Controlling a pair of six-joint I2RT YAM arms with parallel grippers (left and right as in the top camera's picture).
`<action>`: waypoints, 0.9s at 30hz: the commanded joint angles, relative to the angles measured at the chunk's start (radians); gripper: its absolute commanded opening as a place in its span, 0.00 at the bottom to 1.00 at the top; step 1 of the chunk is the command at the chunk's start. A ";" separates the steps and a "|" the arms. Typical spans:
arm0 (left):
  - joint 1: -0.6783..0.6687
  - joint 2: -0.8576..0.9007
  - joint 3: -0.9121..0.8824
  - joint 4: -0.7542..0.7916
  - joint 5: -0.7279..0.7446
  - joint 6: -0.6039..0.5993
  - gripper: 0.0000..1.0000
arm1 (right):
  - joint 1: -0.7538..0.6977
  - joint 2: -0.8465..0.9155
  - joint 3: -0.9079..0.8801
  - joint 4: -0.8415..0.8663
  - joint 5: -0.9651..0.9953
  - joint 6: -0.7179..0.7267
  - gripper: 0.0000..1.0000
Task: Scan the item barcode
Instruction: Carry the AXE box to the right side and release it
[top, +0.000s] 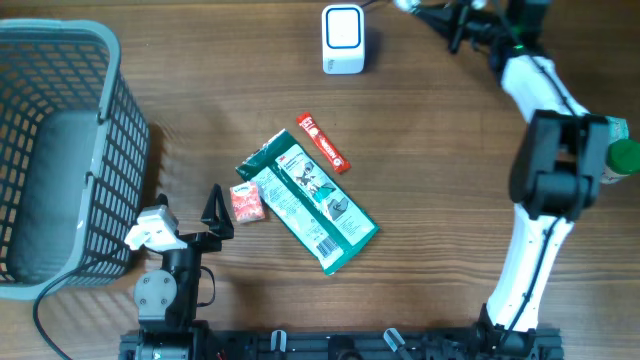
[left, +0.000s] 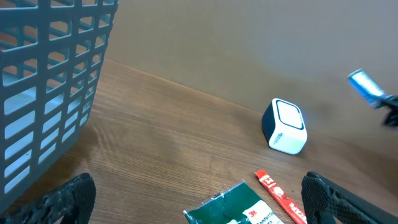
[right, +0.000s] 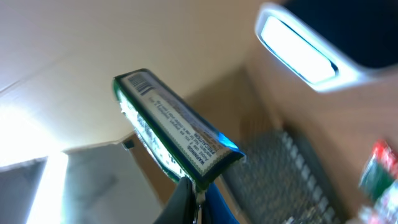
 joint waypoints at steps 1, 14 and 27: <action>-0.003 -0.009 -0.006 0.003 0.005 0.012 1.00 | -0.104 -0.120 0.019 -0.293 0.227 -0.594 0.05; -0.003 -0.009 -0.006 0.003 0.005 0.012 1.00 | -0.377 -0.200 0.017 -0.956 1.616 -1.219 0.04; -0.003 -0.009 -0.006 0.003 0.005 0.012 1.00 | -0.147 -0.549 0.011 -1.243 0.624 -1.344 1.00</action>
